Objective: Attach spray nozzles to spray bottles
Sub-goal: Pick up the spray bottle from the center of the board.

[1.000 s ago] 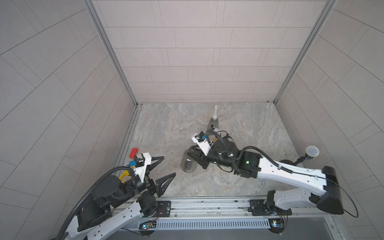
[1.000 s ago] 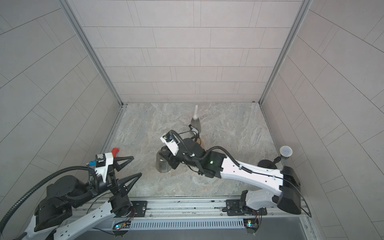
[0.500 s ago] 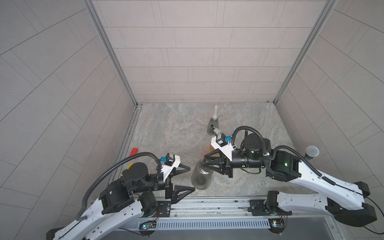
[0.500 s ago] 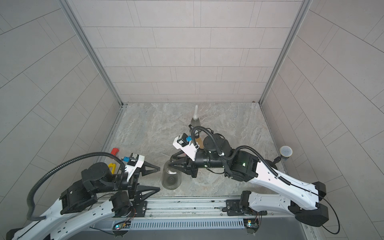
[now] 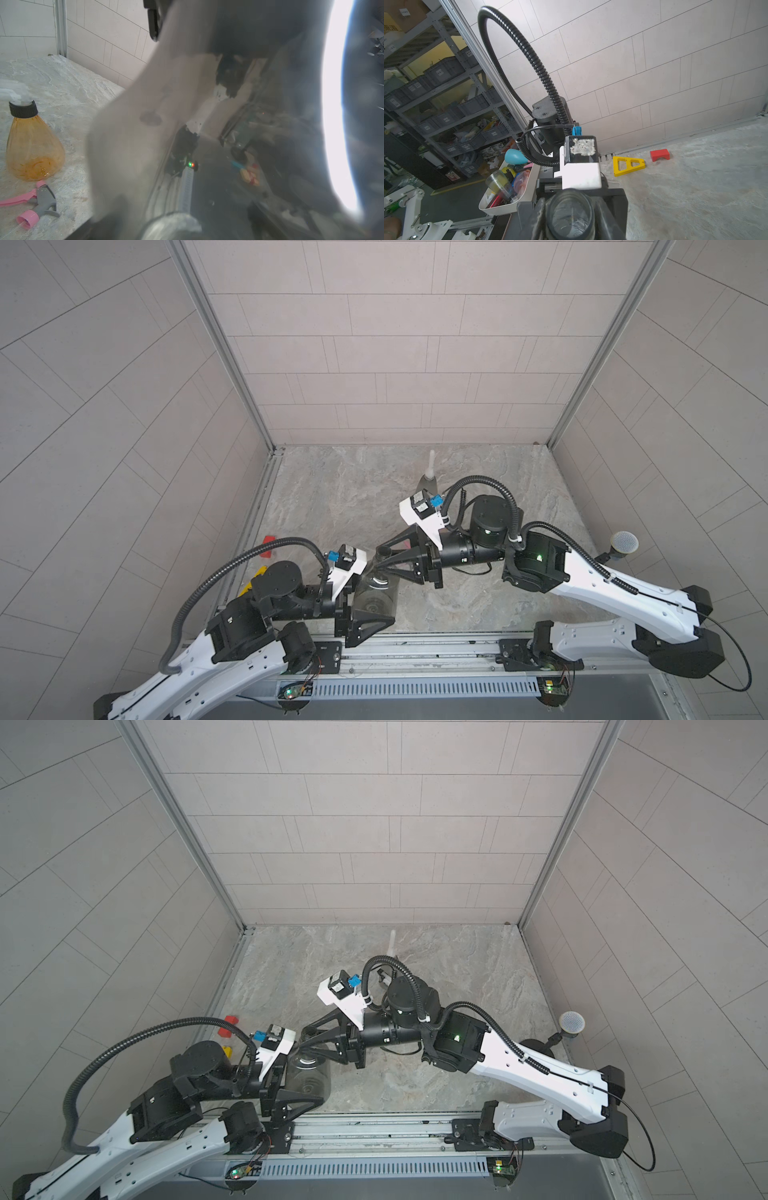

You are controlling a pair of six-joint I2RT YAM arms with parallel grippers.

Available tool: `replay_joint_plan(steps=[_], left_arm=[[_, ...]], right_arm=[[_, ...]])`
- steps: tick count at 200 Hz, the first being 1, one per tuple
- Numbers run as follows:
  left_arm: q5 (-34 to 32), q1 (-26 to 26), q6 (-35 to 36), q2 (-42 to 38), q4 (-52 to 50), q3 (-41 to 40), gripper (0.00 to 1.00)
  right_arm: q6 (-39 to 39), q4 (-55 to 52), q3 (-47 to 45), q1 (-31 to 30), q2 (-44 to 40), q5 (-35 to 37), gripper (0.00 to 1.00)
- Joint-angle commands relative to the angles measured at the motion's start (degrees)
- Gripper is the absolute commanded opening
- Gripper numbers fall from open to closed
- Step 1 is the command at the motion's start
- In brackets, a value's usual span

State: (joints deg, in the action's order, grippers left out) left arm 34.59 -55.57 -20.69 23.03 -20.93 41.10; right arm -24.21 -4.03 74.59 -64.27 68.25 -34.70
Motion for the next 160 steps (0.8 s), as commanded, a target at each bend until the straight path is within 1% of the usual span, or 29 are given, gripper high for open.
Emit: replay_joint_plan(steps=[1, 19, 33, 69, 81, 95, 112, 120, 149, 160], left_arm=[[-0.6, -0.1, -0.1, -0.6, 1.9, -0.4, 0.99], [-0.4, -0.2, -0.2, -0.9, 2.0, -0.3, 0.95], [-0.2, -0.1, -0.2, -1.1, 1.9, -0.2, 0.89], [-0.6, -0.1, -0.3, -1.4, 1.7, -0.1, 0.84], [-0.7, -0.1, -0.2, -1.6, 1.6, 0.1, 0.80], [-0.9, -0.1, -0.2, -1.6, 1.5, 0.2, 0.81], [-0.6, -0.1, -0.2, -1.5, 1.5, 0.3, 0.89], [-0.7, -0.2, -0.3, -1.5, 1.6, 0.2, 0.91], [-1.0, -0.1, -0.3, -1.9, 1.6, -0.1, 0.91], [-1.0, -0.1, -0.3, -2.0, 1.6, -0.1, 0.88]], right_arm=[[-3.3, 9.3, 1.1, -1.1, -0.4, -1.4, 0.21], [-4.2, 11.0, 0.6, -1.1, -0.1, -1.1, 0.21], [-4.2, 11.2, 0.4, -1.2, -0.3, -0.6, 0.21], [-3.8, 11.8, -0.8, -1.1, -2.0, 1.5, 0.21], [-3.8, 12.2, -1.3, -1.2, -2.5, 2.0, 0.21], [-3.7, 12.1, -1.5, -1.1, -2.8, 2.5, 0.21], [-3.8, 12.9, -1.3, -1.1, -2.6, 2.4, 0.20], [-4.1, 13.1, -1.3, -1.1, -2.6, 2.4, 0.20], [-3.7, 13.4, -1.7, -1.1, -3.2, 3.4, 0.20], [-3.6, 13.6, -1.9, -1.1, -3.5, 3.8, 0.20]])
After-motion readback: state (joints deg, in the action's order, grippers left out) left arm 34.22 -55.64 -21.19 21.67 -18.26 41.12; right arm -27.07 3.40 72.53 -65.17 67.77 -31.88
